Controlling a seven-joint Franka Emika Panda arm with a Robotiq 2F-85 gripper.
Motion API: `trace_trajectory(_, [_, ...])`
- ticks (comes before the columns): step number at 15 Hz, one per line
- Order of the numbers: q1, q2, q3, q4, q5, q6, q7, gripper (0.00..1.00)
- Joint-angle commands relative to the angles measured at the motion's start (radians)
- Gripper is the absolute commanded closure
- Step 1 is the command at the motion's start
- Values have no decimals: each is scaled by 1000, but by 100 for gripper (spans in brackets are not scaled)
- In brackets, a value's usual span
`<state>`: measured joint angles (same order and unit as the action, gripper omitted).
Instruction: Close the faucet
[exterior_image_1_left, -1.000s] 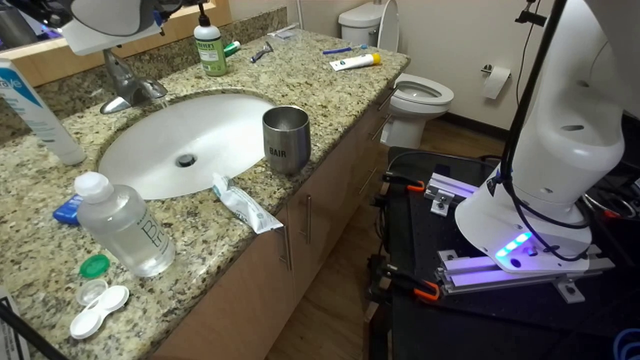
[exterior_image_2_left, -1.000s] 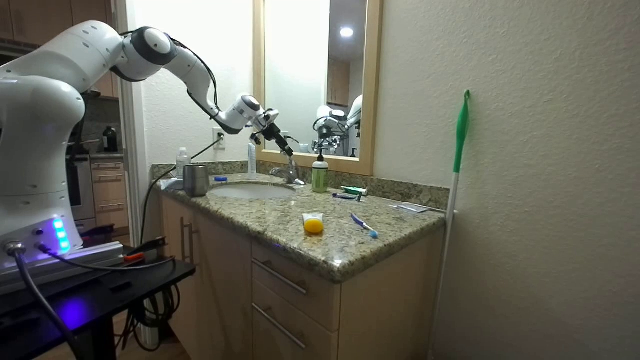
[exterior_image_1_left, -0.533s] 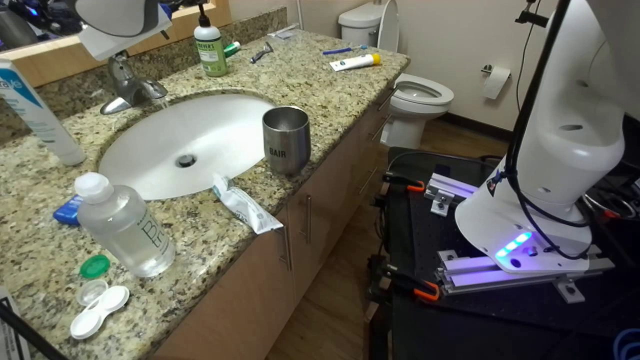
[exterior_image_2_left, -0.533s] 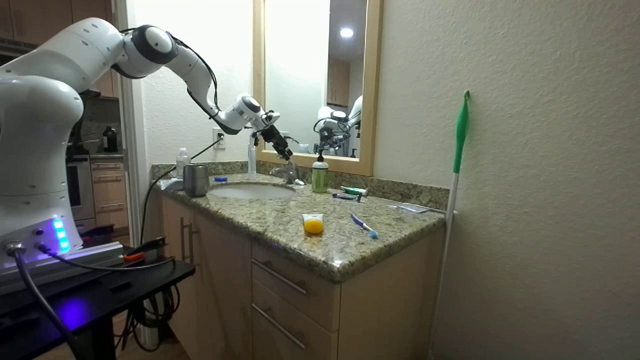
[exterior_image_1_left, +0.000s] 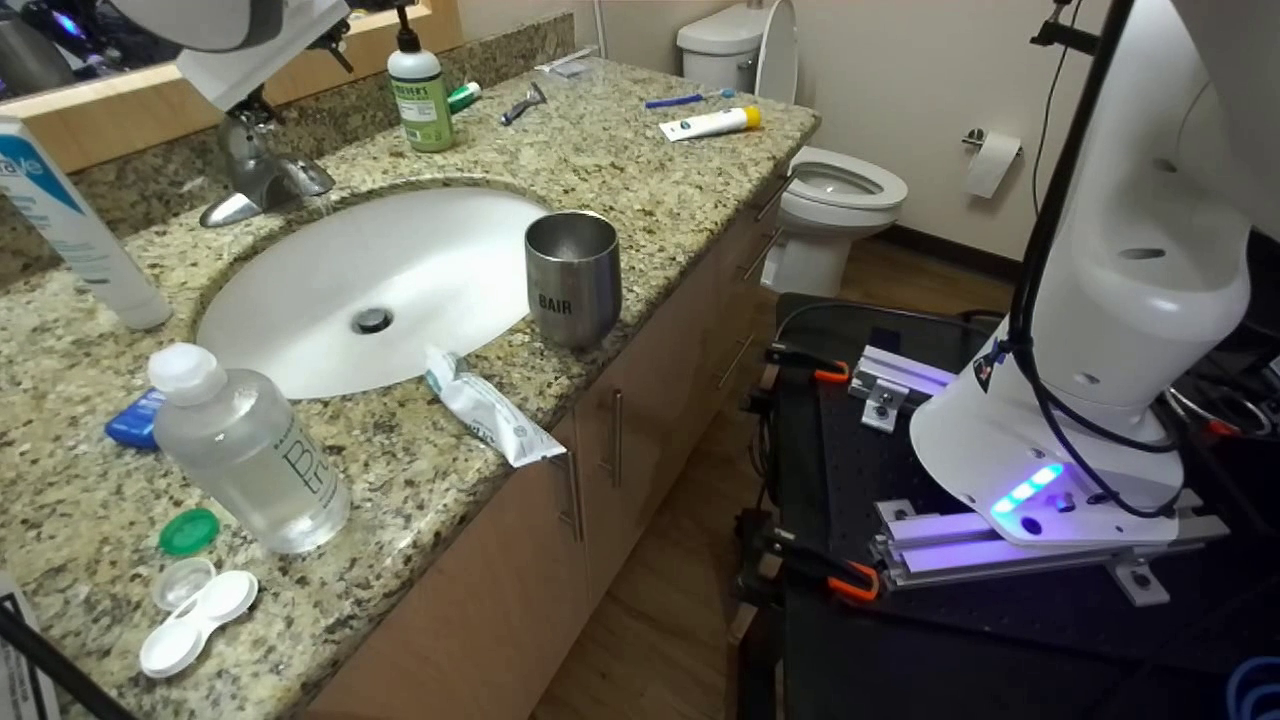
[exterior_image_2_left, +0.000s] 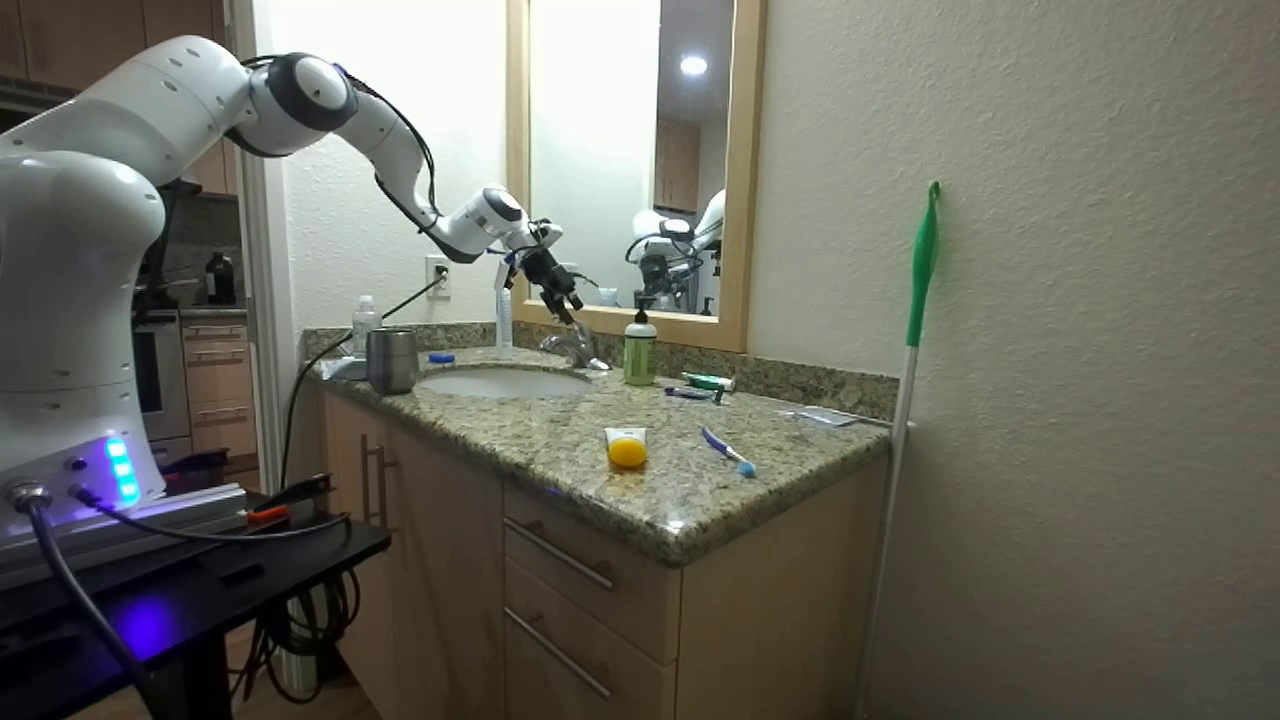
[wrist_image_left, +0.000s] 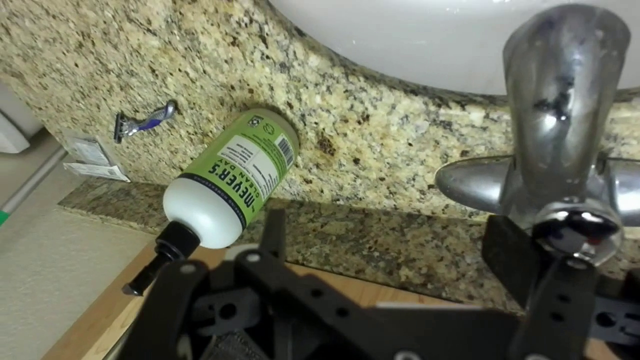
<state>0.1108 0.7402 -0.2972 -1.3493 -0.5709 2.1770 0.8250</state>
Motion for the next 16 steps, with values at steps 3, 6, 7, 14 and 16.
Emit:
trace_trajectory(3, [-75, 82, 54, 90, 158, -168, -160, 0])
trace_trajectory(6, [-120, 175, 49, 198, 226, -221, -188, 0])
trace_trajectory(7, [-122, 178, 46, 226, 245, -235, -189, 0])
trace_trajectory(14, [-58, 21, -12, 8, 138, 18, -98, 0])
trace_trajectory(16, [-81, 94, -11, 128, 157, -45, -116, 0])
